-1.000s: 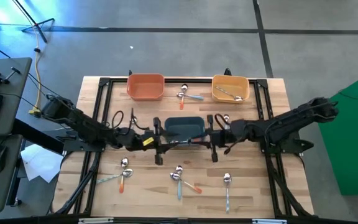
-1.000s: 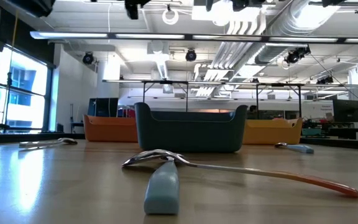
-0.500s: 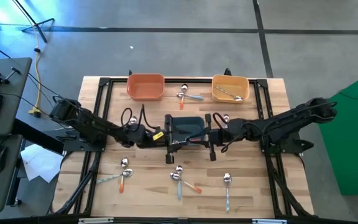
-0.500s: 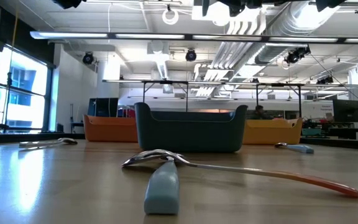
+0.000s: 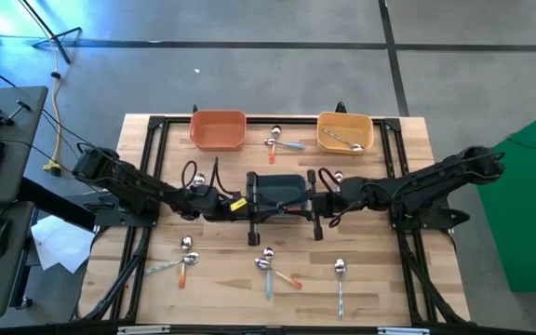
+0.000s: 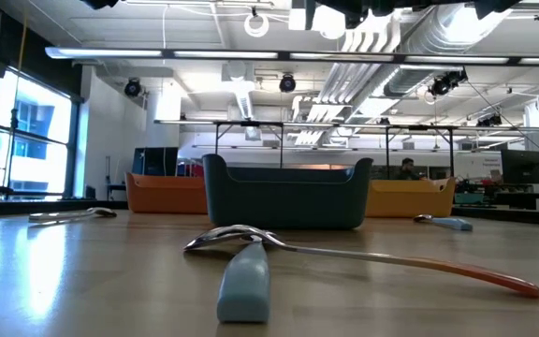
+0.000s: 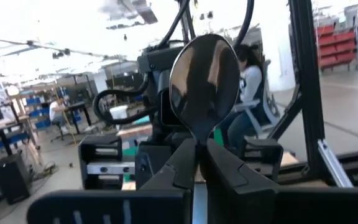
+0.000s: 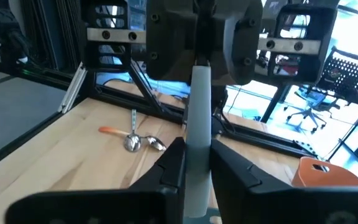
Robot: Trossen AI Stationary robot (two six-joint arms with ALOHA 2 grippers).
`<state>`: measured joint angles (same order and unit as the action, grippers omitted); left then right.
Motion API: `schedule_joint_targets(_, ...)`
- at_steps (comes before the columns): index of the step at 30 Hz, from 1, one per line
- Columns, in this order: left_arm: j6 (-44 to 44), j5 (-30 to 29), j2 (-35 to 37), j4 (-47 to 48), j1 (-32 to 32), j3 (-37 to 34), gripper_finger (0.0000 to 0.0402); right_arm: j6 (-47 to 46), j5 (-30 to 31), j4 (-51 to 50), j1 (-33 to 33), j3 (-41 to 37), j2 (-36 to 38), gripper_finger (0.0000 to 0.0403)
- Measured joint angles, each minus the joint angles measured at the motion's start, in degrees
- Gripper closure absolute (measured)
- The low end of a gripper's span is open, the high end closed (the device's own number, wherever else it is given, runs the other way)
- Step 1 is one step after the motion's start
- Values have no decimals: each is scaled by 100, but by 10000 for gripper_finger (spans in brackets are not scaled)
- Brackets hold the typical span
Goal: Sort silverware by color (type)
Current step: Put the blue spoon into the orange bin
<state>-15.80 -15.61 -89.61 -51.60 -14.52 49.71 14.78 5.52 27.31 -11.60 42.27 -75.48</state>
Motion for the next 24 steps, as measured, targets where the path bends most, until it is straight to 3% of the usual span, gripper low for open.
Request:
schedule_joint_targets(7, -126, -449, 1054, 1797, 25, -3, 398, -106, 583, -396, -7, 6, 7, 263)
schedule_joint_targets(13, 306, -911, 2171, 4490, 674, 60, 399, -115, 1290, -978, -5, 6, 154, 234)
schedule_joint_targets(16, 569, -1200, 2475, 6097, 1362, 284, 400, -145, 1329, -1085, -21, 6, 205, 246)
schedule_joint_targets(19, 674, -1116, 2515, 7231, 2244, 609, 400, -72, 1333, -1079, -78, 6, 210, 277)
schedule_joint_targets(24, 674, -52, 2166, 8280, 3896, 1217, 401, 61, 1311, -1162, -99, 6, 210, 351)
